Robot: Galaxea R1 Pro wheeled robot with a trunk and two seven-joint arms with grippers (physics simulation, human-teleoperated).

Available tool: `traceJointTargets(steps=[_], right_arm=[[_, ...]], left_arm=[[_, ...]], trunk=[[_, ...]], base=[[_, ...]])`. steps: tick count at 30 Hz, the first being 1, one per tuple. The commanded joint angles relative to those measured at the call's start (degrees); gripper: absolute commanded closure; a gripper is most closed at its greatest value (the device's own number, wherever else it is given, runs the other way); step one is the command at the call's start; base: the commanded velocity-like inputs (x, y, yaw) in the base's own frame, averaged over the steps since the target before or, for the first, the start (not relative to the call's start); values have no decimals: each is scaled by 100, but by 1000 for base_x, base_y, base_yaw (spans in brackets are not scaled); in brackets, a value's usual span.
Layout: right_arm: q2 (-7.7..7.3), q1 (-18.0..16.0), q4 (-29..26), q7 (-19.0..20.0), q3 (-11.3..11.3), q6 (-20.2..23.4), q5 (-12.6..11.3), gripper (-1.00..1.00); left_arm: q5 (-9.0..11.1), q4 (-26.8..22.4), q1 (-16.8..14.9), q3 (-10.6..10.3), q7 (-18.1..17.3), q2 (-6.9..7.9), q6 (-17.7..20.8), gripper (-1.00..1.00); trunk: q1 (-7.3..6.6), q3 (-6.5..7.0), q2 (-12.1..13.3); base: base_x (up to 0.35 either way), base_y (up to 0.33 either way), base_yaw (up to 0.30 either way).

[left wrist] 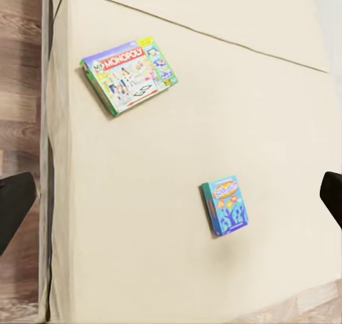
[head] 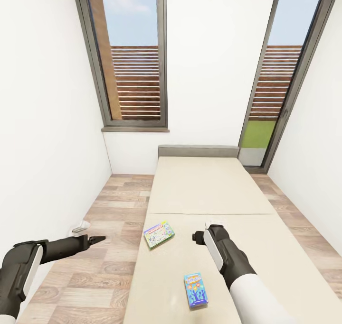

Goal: Put all the toys in the child's room - the three board games (two on the bed and one on the table), the two jigsaw puzzles on the table, and the tennis ball on the table - inside the toy box on the table in the child's room.

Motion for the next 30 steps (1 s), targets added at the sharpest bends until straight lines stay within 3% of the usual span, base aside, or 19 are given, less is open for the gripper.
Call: traceJointTargets(steps=[1,6,13,19,30], right_arm=[[0,-7,-12,-60,10,20,-61,-100],[0,-44,24,-69,-28,39,-132,-100],[0,-68,89,-195,-47,47,-305,-100],[0,-65,64,-249,-42,64,-309,-100],[0,-71,-108,-253,-40,404,-303,-100]], left_arm=[[-7,-2,-6,6,63,-3,40,-100],[-1,0,-7,3,314,-15,35,-100],[14,-5,-7,5,351,-16,65,-100],[4,-77,-45,-56,360,-230,302,-100],[31,-155,-94,-75,333,-280,376,-100]], trunk=[[4,-13,-13],[4,-13,-13],[4,-13,-13],[4,-13,-13],[4,-43,-13]], base=[[0,0,0],[0,0,0],[0,0,0],[0,0,0],[0,0,0]])
